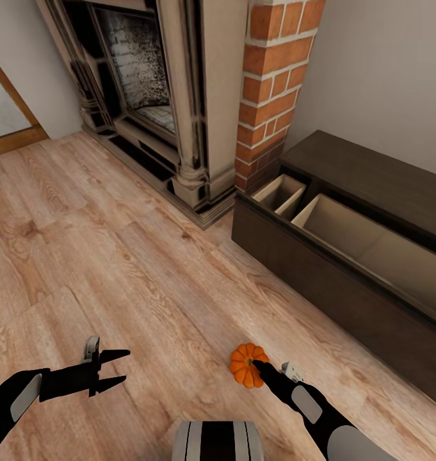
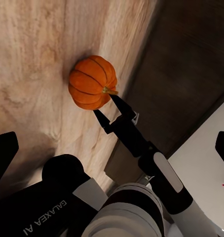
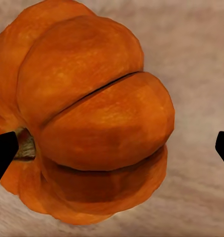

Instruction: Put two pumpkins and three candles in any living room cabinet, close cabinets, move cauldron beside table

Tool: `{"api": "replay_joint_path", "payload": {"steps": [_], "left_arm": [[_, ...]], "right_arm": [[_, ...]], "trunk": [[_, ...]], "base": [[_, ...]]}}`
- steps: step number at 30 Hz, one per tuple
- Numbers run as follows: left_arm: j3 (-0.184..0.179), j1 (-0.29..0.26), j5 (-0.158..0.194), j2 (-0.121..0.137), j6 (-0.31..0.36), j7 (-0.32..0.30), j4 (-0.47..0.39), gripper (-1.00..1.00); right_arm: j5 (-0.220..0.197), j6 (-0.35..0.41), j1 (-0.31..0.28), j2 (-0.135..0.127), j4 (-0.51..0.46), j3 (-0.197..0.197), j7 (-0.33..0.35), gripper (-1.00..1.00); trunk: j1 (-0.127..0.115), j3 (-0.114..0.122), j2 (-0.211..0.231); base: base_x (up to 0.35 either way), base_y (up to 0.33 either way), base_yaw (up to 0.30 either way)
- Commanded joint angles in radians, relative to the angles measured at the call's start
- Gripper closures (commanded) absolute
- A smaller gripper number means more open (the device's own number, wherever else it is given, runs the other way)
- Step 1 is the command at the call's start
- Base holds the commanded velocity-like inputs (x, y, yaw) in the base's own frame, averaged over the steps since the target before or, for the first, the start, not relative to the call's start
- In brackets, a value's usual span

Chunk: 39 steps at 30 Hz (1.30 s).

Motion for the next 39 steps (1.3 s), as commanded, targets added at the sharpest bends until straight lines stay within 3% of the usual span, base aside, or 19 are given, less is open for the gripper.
{"api": "replay_joint_path", "payload": {"steps": [1,8,29,30,39], "left_arm": [[0.000,0.000,0.000,0.000,0.000,0.000,0.000,-1.00],[0.001,0.000,0.001,0.000,0.000,0.000,0.000,-1.00],[0.001,0.000,0.001,0.000,0.000,0.000,0.000,-1.00],[0.001,0.000,0.001,0.000,0.000,0.000,0.000,-1.00],[0.001,0.000,0.001,0.000,0.000,0.000,0.000,-1.00]], "right_arm": [[0.000,0.000,0.000,0.000,0.000,0.000,0.000,-1.00],[0.000,0.000,0.000,0.000,0.000,0.000,0.000,-1.00],[0.000,0.000,0.000,0.000,0.000,0.000,0.000,-1.00],[0.000,0.000,0.000,0.000,0.000,0.000,0.000,1.00],[0.000,0.001,0.000,0.000,0.000,0.003,0.000,1.00]], "trunk": [[0.000,0.000,0.000],[0.002,-0.015,-0.001],[0.002,-0.015,-0.001],[0.002,-0.015,-0.001],[0.002,-0.015,-0.001]], "base": [[0.002,0.030,0.000],[0.000,0.007,0.000],[0.016,0.026,0.000],[0.000,0.000,0.000],[0.000,0.000,0.000]]}}
